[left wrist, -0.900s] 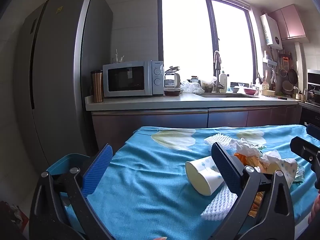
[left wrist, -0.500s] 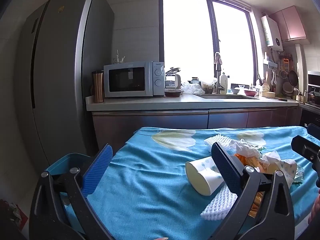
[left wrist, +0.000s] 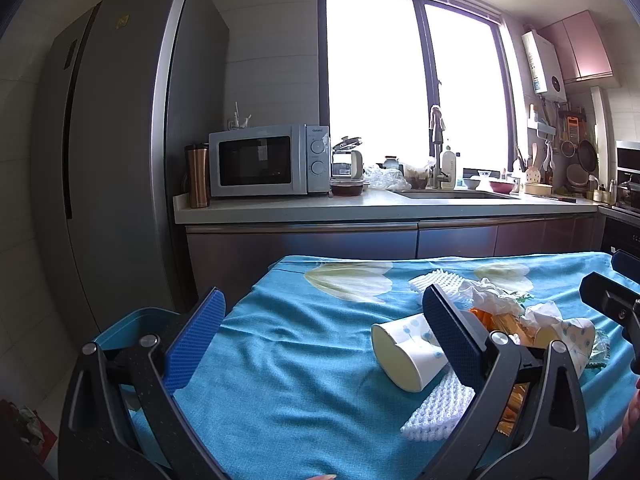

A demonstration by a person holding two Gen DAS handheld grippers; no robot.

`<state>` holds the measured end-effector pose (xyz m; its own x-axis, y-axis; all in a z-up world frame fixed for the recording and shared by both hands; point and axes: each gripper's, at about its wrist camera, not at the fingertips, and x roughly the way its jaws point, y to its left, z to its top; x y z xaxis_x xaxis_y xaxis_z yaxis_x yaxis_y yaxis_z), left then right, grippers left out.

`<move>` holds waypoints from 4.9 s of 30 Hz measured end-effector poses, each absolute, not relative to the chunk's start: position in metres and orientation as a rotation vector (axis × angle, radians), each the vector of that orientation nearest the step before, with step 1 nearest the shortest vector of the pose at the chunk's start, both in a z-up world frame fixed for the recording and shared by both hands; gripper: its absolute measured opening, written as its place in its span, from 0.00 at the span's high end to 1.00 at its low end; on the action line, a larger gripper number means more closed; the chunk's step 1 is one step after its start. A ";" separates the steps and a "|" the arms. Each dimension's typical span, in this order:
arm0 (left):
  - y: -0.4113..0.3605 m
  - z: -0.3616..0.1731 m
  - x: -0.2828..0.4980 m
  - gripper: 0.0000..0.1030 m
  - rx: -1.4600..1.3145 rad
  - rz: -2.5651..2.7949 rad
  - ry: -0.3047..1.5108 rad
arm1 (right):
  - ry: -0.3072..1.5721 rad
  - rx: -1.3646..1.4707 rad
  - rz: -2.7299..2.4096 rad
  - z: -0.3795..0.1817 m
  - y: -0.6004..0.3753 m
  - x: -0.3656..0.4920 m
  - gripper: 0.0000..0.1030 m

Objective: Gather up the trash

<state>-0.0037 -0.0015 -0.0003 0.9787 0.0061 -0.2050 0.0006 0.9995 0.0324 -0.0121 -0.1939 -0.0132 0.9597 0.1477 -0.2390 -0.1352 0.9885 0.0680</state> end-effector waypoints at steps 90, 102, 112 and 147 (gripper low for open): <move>-0.030 -0.056 0.024 0.88 0.078 -0.469 0.489 | 0.475 -0.004 0.066 -0.043 -0.244 0.001 0.98; 0.026 -0.021 0.011 0.88 0.012 -0.368 0.401 | 0.369 0.165 0.391 0.014 -0.214 0.004 0.98; 0.133 -0.012 0.026 0.88 -0.041 -0.074 0.413 | 0.403 0.188 0.806 0.035 -0.100 0.075 0.98; 0.306 -0.118 0.142 0.74 -0.204 0.255 0.760 | 0.888 0.138 0.935 -0.069 0.167 0.227 0.86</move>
<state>0.1421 0.3064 -0.1182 0.6964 0.1533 -0.7011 -0.2996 0.9498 -0.0899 0.2272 0.1667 -0.0688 0.2783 0.7475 -0.6031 -0.6409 0.6122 0.4630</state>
